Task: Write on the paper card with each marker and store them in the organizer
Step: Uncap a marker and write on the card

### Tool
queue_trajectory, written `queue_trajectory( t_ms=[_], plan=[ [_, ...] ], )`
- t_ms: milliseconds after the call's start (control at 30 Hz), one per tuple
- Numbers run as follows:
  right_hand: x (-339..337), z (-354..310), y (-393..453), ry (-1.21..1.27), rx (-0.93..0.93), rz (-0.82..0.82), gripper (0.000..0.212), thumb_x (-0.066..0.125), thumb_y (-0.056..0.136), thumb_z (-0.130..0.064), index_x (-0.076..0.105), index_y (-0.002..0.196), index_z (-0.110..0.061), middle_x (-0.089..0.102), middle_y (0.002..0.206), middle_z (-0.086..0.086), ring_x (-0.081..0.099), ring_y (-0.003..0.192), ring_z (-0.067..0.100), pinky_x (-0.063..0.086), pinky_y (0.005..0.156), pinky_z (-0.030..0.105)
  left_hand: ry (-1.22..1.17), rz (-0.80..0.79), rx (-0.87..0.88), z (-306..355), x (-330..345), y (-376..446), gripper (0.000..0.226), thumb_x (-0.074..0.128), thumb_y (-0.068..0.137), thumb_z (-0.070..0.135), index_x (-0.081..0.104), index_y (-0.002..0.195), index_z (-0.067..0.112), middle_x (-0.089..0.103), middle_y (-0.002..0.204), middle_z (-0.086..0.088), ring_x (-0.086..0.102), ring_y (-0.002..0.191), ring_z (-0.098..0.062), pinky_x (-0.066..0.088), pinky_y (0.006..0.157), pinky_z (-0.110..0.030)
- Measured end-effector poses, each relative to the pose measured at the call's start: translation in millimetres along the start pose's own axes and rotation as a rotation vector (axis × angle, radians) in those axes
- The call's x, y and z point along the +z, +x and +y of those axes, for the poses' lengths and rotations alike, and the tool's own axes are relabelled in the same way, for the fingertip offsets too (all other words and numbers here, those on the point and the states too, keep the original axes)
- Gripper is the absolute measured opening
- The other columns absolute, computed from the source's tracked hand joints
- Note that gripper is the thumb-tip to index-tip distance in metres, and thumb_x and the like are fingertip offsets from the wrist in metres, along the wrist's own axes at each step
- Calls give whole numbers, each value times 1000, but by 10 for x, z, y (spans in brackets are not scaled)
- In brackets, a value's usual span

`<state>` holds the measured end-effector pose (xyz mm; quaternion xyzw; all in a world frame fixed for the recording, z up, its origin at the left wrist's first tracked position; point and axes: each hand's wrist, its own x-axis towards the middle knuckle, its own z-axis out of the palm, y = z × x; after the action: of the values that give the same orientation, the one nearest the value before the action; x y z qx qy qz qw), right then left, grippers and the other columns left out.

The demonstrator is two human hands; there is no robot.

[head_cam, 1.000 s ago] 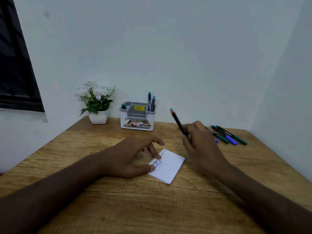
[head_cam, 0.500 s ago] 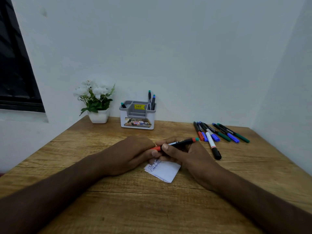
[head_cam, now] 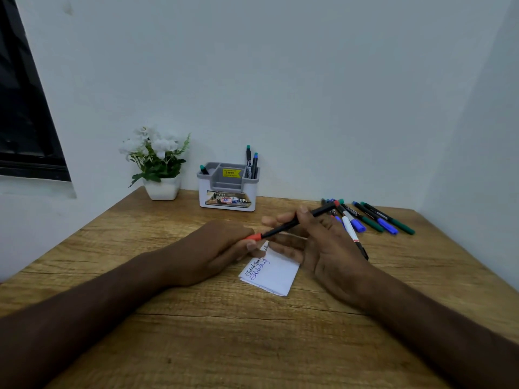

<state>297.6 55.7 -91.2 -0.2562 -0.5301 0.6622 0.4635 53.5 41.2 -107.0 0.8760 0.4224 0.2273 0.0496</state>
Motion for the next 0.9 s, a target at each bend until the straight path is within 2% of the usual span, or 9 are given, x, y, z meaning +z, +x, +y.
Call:
queue_trajectory(
  t_ms=[67,133,233,333,433,567,700,800,900],
  plan=[
    [-47,-13,46,-72,-89,128,47,54,96,-45,76,101,-3,79,118,19,76,110,31,61,97,45,-47,-21,-12,15,-14,-5,49,31,110,55,67,108,22,63,90,11,58,84,-10,45,73,-28],
    [-107,-36,77,-174,-136,228,51,54,94,-51,78,96,-6,82,104,13,75,90,26,61,80,36,-88,-39,-21,15,-18,-13,42,46,108,55,67,105,18,61,87,12,60,84,-10,44,71,-24],
    [-161,-8,98,-251,-104,230,56,55,93,-54,78,95,-3,77,82,13,69,68,22,59,63,30,-82,-77,1,8,-22,-18,33,69,98,50,67,111,20,61,100,24,61,103,1,45,82,-16],
    [-162,28,108,-257,-31,179,50,63,91,-48,75,97,1,78,86,18,74,72,23,64,70,32,-55,-74,6,-4,-17,-17,41,71,95,55,59,128,34,52,109,34,56,110,0,46,90,-19],
    [-192,51,98,-394,28,95,21,82,90,-19,77,96,0,81,94,19,77,85,28,61,83,40,-62,-105,-19,-19,-3,-18,51,70,94,59,59,132,27,49,106,34,56,108,-4,51,94,-33],
    [-183,22,84,-618,15,63,9,79,80,-5,81,89,-5,82,84,4,75,84,15,57,81,30,-65,-97,22,31,-21,-4,41,73,96,49,44,119,66,54,108,20,54,105,-3,46,93,-22],
    [-126,13,121,-790,-23,51,6,75,89,-10,81,89,-10,82,82,3,78,78,13,60,78,24,-33,-137,-4,-18,4,1,30,69,97,54,50,113,36,54,111,14,52,103,-5,49,92,-36],
    [-153,52,145,-848,-23,73,5,78,86,-14,81,90,-13,82,82,1,79,84,13,62,87,29,-30,-153,8,-29,-8,4,28,67,98,55,43,108,45,51,110,21,50,104,-2,46,92,-28],
    [-154,78,152,-884,-44,108,4,78,89,-16,81,91,-14,81,77,-3,76,71,7,59,73,21,-28,-169,-8,-57,2,5,27,66,98,57,44,107,45,50,111,22,50,105,-1,45,91,-27]
  ],
)
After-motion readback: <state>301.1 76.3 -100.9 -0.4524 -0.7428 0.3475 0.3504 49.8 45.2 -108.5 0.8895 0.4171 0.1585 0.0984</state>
